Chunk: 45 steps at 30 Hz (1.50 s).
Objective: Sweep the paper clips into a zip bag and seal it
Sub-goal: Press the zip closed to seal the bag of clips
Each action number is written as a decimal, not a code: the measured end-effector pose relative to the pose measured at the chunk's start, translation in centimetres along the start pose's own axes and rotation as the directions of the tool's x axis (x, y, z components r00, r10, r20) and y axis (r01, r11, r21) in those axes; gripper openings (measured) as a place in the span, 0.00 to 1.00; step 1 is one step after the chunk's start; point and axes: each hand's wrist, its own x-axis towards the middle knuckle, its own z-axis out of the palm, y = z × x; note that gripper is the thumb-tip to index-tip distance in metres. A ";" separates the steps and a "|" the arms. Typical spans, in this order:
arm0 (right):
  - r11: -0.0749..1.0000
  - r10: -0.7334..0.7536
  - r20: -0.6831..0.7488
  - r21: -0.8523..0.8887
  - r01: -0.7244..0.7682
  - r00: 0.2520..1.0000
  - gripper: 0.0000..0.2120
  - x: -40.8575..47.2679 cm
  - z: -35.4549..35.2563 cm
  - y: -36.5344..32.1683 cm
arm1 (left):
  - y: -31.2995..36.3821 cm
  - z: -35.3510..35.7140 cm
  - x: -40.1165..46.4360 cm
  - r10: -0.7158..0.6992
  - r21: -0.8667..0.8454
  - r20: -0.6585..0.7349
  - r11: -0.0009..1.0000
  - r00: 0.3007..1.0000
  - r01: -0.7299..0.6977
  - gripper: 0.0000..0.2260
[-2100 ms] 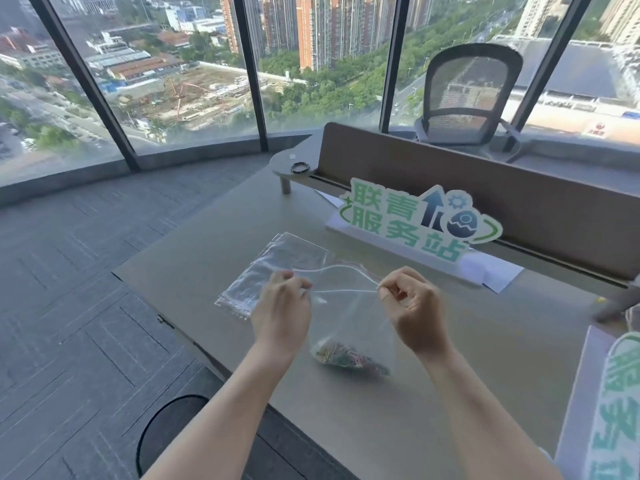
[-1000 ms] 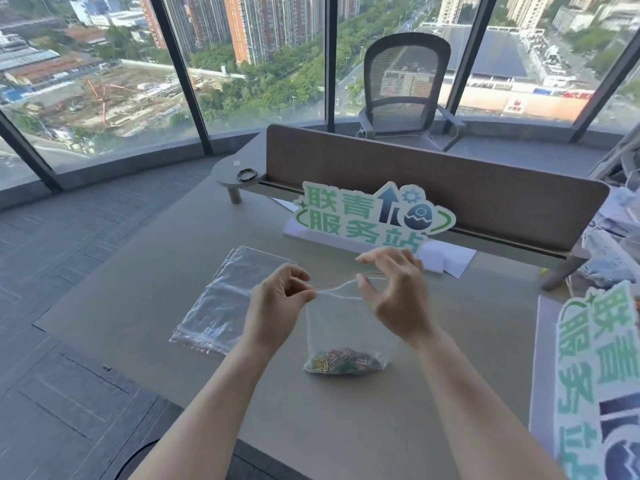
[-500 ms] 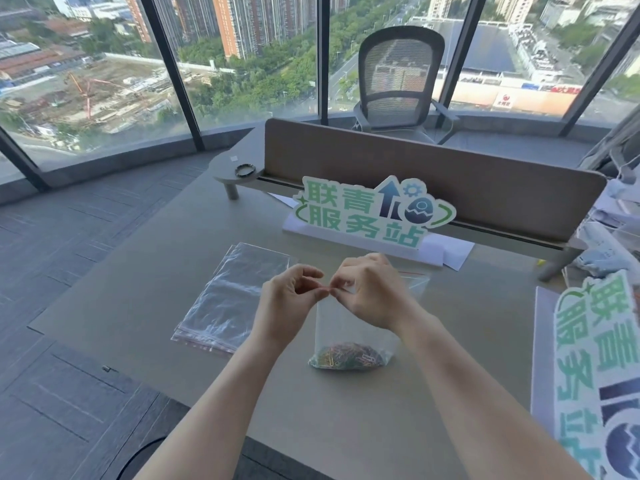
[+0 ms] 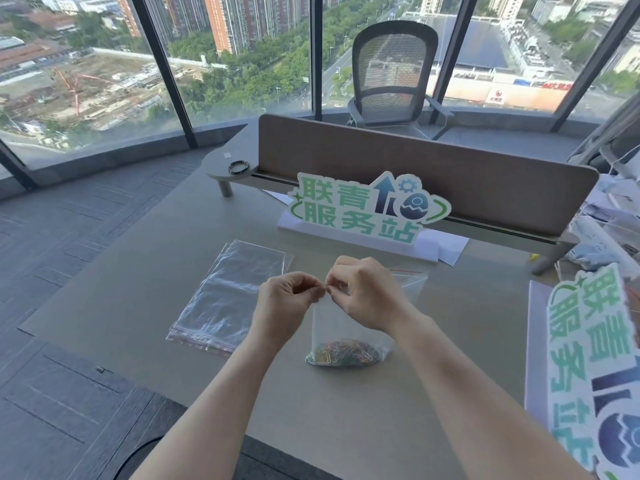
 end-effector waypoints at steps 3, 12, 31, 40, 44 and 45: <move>1.000 -0.010 0.007 -0.008 0.010 1.000 0.05 -0.1 -0.3 0.1 | 0.0 0.2 0.1 0.004 0.026 -0.011 1.000 1.000 -0.004 0.07; 0.996 0.020 -0.021 -0.089 -0.021 1.000 0.05 -1.3 -2.1 1.8 | 0.3 0.4 0.3 0.026 0.048 -0.067 0.999 0.997 -0.022 0.10; 0.971 0.192 -0.001 -0.145 -0.190 0.981 0.07 -4.8 -4.3 6.7 | -0.7 0.3 1.4 -0.022 -0.013 -0.153 1.000 0.988 0.020 0.11; 0.967 0.150 0.019 -0.211 -0.143 0.988 0.09 -5.1 -4.7 7.4 | -0.9 0.8 1.9 -0.008 -0.019 -0.136 1.000 0.991 0.006 0.11; 0.973 0.126 0.045 -0.199 -0.114 0.991 0.05 -5.0 -4.8 7.1 | -0.8 0.5 2.0 -0.002 -0.032 -0.132 0.999 0.991 -0.002 0.12; 0.975 0.116 0.052 -0.197 -0.103 0.992 0.05 -4.9 -4.8 7.0 | -0.8 0.4 2.0 -0.001 -0.035 -0.133 0.999 0.991 -0.004 0.12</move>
